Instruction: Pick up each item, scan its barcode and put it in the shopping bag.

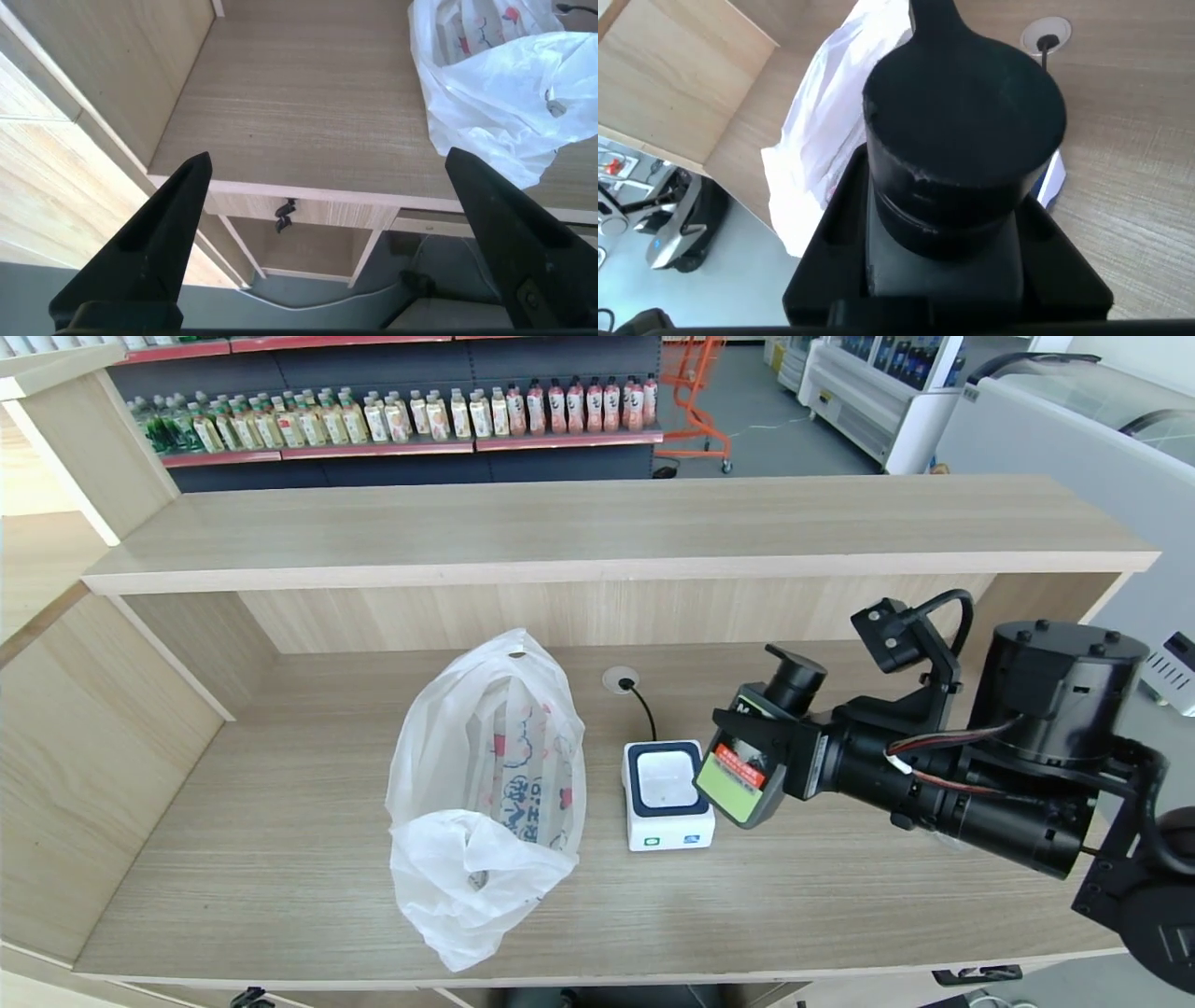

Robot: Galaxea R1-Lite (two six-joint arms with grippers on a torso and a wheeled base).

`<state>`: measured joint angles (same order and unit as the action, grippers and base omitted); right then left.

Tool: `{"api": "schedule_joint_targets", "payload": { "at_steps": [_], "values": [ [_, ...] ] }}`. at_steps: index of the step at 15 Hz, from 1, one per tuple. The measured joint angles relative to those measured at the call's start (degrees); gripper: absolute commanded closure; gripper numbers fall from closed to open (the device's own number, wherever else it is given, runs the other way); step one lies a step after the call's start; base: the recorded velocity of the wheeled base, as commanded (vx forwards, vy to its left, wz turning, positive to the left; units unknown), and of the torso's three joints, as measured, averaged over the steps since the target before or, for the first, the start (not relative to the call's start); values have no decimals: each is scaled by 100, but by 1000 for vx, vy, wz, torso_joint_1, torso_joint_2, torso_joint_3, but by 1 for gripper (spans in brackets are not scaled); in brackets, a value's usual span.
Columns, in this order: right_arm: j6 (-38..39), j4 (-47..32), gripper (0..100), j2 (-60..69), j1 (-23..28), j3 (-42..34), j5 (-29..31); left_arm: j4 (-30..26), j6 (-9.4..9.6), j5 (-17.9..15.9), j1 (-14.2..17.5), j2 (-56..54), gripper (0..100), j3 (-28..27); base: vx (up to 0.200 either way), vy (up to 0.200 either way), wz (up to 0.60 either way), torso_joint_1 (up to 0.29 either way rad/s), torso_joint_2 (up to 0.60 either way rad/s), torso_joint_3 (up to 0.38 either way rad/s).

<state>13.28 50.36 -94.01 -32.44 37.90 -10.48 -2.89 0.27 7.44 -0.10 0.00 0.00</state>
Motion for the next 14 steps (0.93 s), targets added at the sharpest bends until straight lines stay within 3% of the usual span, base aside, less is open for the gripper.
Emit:
{"api": "schedule_joint_targets", "payload": {
  "at_steps": [5,10,14],
  "values": [
    [273,33,100,-100,-99,66,-32,0,-5,0,5,2,0,0,0,200,0,4,7,0],
    [279,52,100,-480,-187,308,-27,-1,-11,0,5,0,0,0,0,0,0,0,0,0],
    [254,503,100,-1114,-273,617,-24,0,-11,0,-6,0,0,0,0,0,0,0,0,0]
  ]
}}
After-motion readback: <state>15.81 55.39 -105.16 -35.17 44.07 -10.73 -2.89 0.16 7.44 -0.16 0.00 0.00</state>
